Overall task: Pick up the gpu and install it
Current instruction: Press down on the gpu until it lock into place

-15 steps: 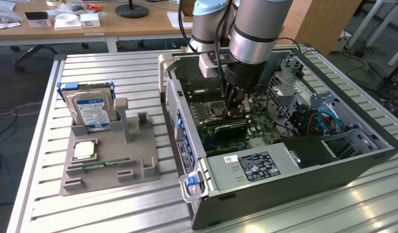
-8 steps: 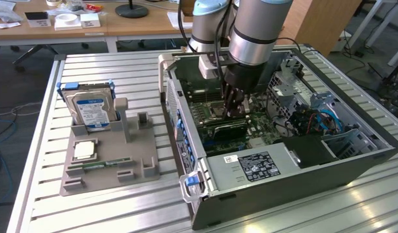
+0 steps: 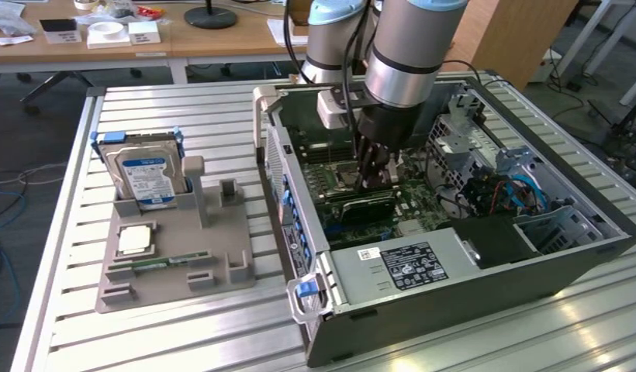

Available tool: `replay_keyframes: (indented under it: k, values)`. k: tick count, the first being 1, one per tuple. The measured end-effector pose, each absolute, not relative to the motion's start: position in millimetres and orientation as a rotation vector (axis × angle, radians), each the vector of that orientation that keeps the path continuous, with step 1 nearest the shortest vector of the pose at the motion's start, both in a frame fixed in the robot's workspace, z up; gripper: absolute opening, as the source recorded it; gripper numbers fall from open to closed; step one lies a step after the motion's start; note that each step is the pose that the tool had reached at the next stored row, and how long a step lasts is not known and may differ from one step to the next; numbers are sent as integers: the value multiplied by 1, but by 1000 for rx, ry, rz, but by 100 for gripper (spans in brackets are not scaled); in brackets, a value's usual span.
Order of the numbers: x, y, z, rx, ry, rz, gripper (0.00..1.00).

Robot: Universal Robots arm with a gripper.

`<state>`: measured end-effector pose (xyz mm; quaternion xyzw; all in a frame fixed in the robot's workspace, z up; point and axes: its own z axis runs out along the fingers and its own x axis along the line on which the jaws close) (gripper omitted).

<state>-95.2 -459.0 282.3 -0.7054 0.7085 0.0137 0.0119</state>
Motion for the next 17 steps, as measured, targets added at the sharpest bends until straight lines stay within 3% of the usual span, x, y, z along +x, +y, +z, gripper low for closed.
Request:
replay_keyframes:
  k: [17]
  values:
    - [-95, -459, 277, -2199, 2209, 44, 11]
